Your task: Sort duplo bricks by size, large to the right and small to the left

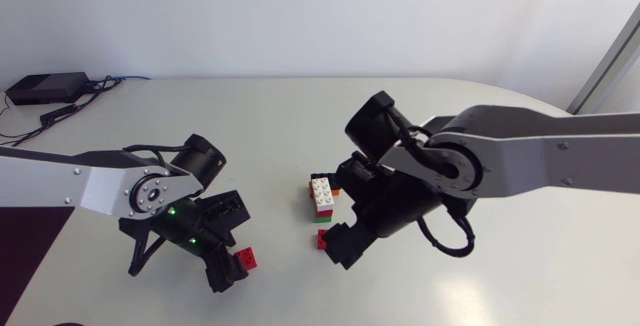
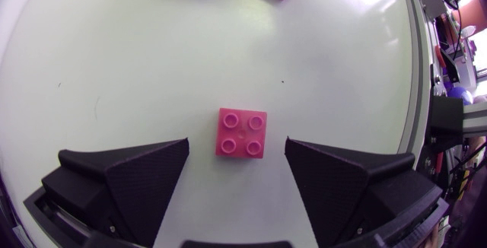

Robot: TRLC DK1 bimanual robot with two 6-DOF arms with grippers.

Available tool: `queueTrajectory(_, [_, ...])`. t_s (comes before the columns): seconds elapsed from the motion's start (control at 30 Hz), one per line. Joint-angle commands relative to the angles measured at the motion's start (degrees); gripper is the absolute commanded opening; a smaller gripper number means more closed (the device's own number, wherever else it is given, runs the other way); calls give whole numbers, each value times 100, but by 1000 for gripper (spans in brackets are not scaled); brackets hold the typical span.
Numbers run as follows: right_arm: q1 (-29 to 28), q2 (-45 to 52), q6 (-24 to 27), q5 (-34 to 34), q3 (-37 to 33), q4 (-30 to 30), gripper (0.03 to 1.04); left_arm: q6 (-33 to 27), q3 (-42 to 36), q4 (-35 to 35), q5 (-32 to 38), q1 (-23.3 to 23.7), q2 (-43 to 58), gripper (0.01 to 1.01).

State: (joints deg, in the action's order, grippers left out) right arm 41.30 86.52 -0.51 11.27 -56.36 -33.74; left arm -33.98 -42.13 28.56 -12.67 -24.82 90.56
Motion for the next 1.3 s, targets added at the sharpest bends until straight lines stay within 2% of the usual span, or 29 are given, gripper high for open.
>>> queueTrajectory(0.0, [27,84,157,51,195,139,893,-294,135,-113,1,30,242,787])
queueTrajectory(0.07, [27,225,166,51,239,271,893,-329,152,-219,-25,47,348,736])
queueTrajectory(0.1, [36,286,166,33,248,341,893,-346,179,-324,-34,56,374,674])
queueTrajectory(0.17, [45,471,157,-37,231,447,893,-443,196,-465,-148,126,480,441])
queueTrajectory(0.2, [45,576,148,-90,195,473,893,-478,179,-518,-254,179,541,290])
queueTrajectory(0.23, [45,691,139,-142,169,517,893,-496,188,-570,-351,232,568,261])
queueTrajectory(0.53, [133,1447,-204,-503,-235,763,893,-540,214,-773,-395,654,576,230])
queueTrajectory(0.9, [317,2220,-590,-854,-930,702,887,-1217,161,-737,-395,2113,612,230])
queueTrajectory(0.93, [317,2264,-608,-863,-974,693,877,-1261,161,-737,-395,2183,638,230])
queueTrajectory(0.97, [317,2308,-625,-872,-1000,693,826,-1269,144,-720,-395,2236,664,233])
queueTrajectory(1.0, [326,2352,-643,-898,-1035,684,777,-1269,126,-693,-395,2297,664,269])
queueTrajectory(1.03, [326,2378,-669,-907,-1061,675,733,-1269,82,-588,-395,2341,673,469])
queueTrajectory(1.07, [335,2405,-678,-916,-1079,667,697,-1278,38,-447,-395,2368,673,730])
queueTrajectory(1.1, [344,2431,-696,-942,-1105,631,664,-1269,21,-324,-395,2376,612,905])
queueTrajectory(1.13, [353,2457,-696,-942,-1132,605,618,-1269,21,-272,-395,2394,532,985])
queueTrajectory(1.27, [432,2510,-661,-942,-1167,570,338,-1234,47,-272,-570,2535,137,987])
